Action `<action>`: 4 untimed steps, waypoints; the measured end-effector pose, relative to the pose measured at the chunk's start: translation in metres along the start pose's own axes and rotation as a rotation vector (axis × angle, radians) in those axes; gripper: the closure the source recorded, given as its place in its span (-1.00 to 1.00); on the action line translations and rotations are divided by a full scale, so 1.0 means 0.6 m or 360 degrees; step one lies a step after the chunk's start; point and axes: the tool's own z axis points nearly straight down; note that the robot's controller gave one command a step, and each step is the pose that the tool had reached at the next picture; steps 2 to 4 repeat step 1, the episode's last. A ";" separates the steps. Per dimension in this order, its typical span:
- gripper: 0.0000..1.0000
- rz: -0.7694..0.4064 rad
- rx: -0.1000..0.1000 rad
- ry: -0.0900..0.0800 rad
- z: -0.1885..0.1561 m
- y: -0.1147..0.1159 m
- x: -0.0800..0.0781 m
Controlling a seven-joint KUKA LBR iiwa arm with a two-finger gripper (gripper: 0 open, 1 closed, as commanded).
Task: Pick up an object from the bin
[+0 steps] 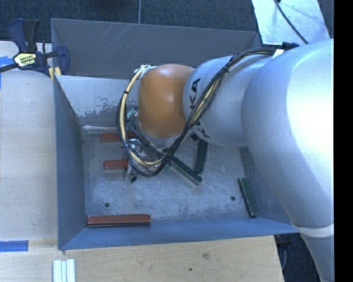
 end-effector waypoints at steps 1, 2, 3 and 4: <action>1.00 -0.0581 0.0004 -0.0002 -0.220 -0.059 0.043; 1.00 -0.0581 0.0004 -0.0002 -0.220 -0.059 0.043; 1.00 -0.0581 0.0004 -0.0002 -0.220 -0.059 0.043; 1.00 -0.0581 0.0004 -0.0002 -0.220 -0.059 0.043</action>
Offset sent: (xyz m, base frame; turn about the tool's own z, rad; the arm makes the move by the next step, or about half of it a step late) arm -0.0232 -0.0385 0.1286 -0.3674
